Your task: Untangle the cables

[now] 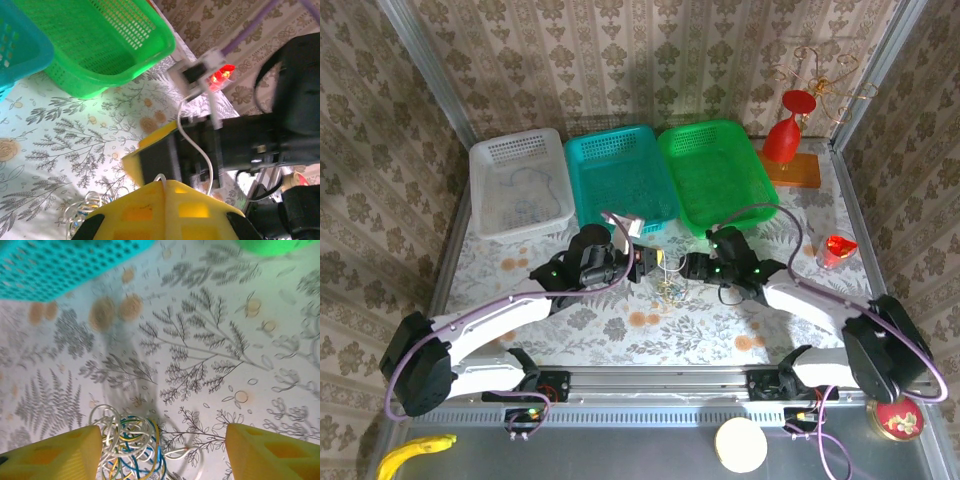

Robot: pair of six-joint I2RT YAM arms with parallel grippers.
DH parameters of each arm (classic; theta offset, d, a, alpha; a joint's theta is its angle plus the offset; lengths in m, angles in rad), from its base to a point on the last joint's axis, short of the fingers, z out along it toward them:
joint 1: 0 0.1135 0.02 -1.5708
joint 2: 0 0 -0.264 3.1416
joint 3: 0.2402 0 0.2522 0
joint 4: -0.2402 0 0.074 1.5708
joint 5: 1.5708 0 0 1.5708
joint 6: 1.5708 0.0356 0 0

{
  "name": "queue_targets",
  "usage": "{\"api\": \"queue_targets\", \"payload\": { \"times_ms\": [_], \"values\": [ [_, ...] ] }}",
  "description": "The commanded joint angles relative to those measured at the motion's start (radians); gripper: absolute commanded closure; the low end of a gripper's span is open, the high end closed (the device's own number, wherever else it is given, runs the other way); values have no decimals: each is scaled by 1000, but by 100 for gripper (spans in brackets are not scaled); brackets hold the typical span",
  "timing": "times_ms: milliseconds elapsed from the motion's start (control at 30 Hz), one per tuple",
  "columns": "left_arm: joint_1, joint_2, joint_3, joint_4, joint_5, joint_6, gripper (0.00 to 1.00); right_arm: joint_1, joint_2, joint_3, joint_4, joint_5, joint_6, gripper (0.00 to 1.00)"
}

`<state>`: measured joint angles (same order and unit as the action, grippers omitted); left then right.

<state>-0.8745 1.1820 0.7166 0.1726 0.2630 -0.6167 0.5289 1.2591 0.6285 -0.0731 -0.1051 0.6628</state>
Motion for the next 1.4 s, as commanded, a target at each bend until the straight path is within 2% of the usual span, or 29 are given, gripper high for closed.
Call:
{"api": "queue_targets", "payload": {
  "times_ms": [0, 267, 533, 733, 1033, 1133, 1167, 1267, 1333, 1367],
  "values": [
    [6, -28, -43, 73, -45, -81, 100, -44, -89, 3, -87, -14, 18, 31],
    [5, -46, -107, 159, -108, -164, 100, -98, -244, -40, -85, -79, 108, 31],
    [-1, -47, -114, 168, -125, -167, 100, -86, -312, -105, 88, -185, 300, 30],
    [-2, -47, -111, 171, -127, -163, 100, -15, -287, -96, 184, -186, 377, 30],
    [-8, -47, -106, 167, -128, -158, 100, 95, -166, -34, 267, -142, 388, 34],
    [-11, -45, -105, 166, -129, -157, 100, 99, -131, -16, 290, -140, 389, 41],
    [-13, -45, -105, 167, -130, -156, 100, 100, -124, -7, 292, -140, 383, 48],
    [-14, -41, -110, 171, -129, -153, 100, 101, -116, 22, 263, -130, 353, 72],
    [-13, -39, -116, 177, -128, -148, 100, 96, -121, 48, 231, -128, 323, 93],
    [-13, -41, -121, 179, -125, -144, 100, 93, -124, 63, 213, -131, 305, 100]
  ]
}}
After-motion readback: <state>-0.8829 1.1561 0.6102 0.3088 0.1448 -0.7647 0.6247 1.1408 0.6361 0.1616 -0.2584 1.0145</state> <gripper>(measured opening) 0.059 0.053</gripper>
